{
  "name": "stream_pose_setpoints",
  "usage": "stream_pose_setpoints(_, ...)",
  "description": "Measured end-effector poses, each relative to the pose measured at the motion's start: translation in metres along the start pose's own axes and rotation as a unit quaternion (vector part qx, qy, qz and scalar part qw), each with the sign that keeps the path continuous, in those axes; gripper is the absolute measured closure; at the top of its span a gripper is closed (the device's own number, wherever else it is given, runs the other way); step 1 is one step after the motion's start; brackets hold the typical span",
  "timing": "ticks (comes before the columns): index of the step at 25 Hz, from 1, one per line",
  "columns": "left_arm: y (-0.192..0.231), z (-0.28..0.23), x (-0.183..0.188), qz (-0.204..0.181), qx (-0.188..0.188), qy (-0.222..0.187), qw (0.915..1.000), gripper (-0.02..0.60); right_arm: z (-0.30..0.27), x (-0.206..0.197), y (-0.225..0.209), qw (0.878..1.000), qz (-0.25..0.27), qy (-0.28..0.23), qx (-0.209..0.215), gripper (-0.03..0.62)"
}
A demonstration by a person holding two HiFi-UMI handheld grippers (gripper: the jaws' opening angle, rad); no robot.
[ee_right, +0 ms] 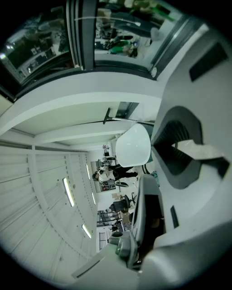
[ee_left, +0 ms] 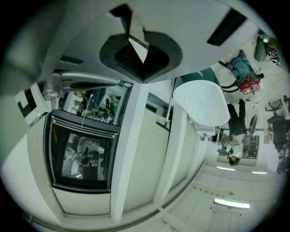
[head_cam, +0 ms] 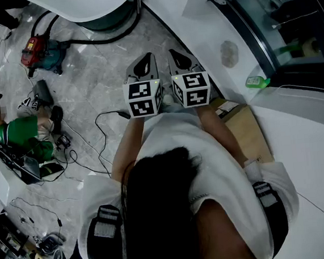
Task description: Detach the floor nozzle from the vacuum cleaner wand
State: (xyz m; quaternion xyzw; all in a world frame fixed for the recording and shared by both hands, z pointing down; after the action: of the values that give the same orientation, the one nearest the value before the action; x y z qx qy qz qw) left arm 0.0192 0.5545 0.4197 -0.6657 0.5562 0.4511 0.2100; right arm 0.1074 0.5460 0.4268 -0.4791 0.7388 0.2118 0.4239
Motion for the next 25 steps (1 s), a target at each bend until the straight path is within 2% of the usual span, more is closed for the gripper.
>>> stream_pose_setpoints(8, 0.004, -0.002, -0.002, 0.001, 0.004, 0.0, 1.0, 0.578, -0.004, -0.002, 0.003, 1.0, 0.005, 0.002, 0.002, 0.579)
stream_pose_setpoints(13, 0.009, -0.001, -0.001, 0.023, -0.005, 0.002, 0.9997, 0.578, -0.007, -0.001, 0.007, 1.0, -0.004, -0.001, 0.007, 0.579)
stream_pose_setpoints(25, 0.037, -0.016, 0.008, 0.008, -0.006, 0.004, 0.9999, 0.578, -0.031, 0.014, 0.013, 1.0, -0.021, -0.008, 0.0, 0.579)
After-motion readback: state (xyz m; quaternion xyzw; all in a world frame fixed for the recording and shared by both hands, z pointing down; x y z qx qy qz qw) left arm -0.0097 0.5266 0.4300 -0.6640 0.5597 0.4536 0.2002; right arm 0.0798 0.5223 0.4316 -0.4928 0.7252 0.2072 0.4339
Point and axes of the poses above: the fingertips, and each gripper's own axes: z backward along the fingers, y to its left, x out of its top, the point moved 3 cm from there along z, backward along the fingers, and after that the axes turned 6 degrees about y, right-handed, at the moved point
